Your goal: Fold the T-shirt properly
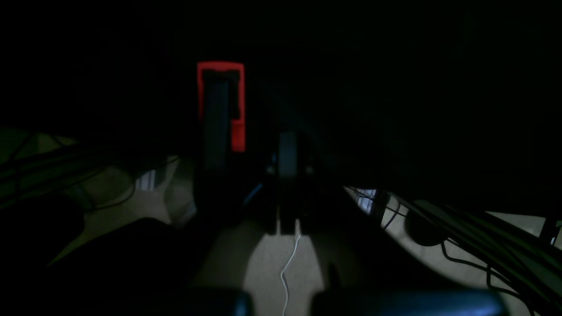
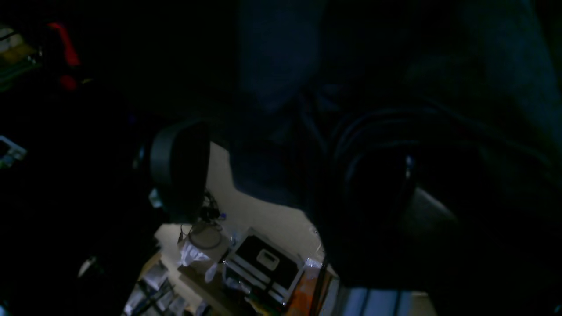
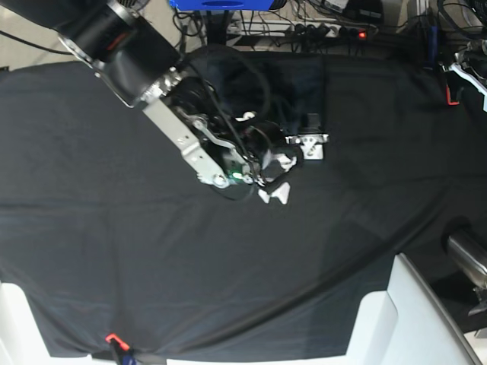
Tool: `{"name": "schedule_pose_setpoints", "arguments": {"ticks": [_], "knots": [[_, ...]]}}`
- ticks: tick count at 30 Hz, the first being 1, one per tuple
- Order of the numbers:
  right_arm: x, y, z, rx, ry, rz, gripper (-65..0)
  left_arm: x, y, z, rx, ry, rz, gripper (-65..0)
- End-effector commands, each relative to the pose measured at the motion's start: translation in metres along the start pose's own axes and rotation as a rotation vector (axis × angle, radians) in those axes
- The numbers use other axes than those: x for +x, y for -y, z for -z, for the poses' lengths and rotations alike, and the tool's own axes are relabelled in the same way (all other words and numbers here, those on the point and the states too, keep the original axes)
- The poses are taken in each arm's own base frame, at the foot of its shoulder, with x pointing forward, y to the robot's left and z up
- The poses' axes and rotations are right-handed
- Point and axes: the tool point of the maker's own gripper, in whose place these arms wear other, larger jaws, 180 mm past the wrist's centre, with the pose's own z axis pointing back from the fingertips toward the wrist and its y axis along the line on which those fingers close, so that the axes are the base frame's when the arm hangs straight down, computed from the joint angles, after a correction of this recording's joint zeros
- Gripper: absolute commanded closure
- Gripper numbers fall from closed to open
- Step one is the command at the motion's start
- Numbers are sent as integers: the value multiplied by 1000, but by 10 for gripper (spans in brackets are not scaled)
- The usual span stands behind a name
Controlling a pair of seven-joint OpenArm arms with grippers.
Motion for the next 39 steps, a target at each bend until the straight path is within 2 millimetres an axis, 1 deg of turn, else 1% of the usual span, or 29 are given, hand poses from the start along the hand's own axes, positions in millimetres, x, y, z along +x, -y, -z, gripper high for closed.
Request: {"name": "schedule_pose_setpoints", "arguments": {"ticks": [1,4,6,10,16,18,21,25,27,30,32,34,36,39], "knots": [[8,-10,-4,24,9,-12,-503,15,-7,-6,11,36,22,0],[4,-7,1,16,-10,-2,-503,15,-7,-7,12,34,23,0],[4,-9,2,28,-11,-25,-504,15,-7,-7,12,34,23,0],[3,-18,2,79,-15,-133,-504,17,-7,-6,10,37,26,0],[3,-34,0,132,-7,-229,-506,17,-6,-6,9,38,27,0],[-3,-41,2,136,-20,-301,-506,17,-6,-6,9,38,27,0],[-19,-51,9,117,-53,-408,-507,18,-7,-6,9,38,28,0],[-30,-72,13,148,-34,-571,-509,18,-7,-6,9,38,28,0],[-34,-79,13,175,-33,-643,-509,18,-7,-6,9,38,28,0],[-35,-81,12,188,-31,-668,-509,18,-7,-6,9,38,28,0],[-25,-84,10,187,-1,-679,-509,18,-7,-6,9,38,28,0],[-21,-85,8,186,10,-686,-509,18,-7,-6,10,39,29,0],[-18,-89,5,206,16,-737,-509,18,-7,-6,10,39,29,0],[-25,-101,1,267,13,-834,-509,18,-7,-6,10,39,29,0]]}}
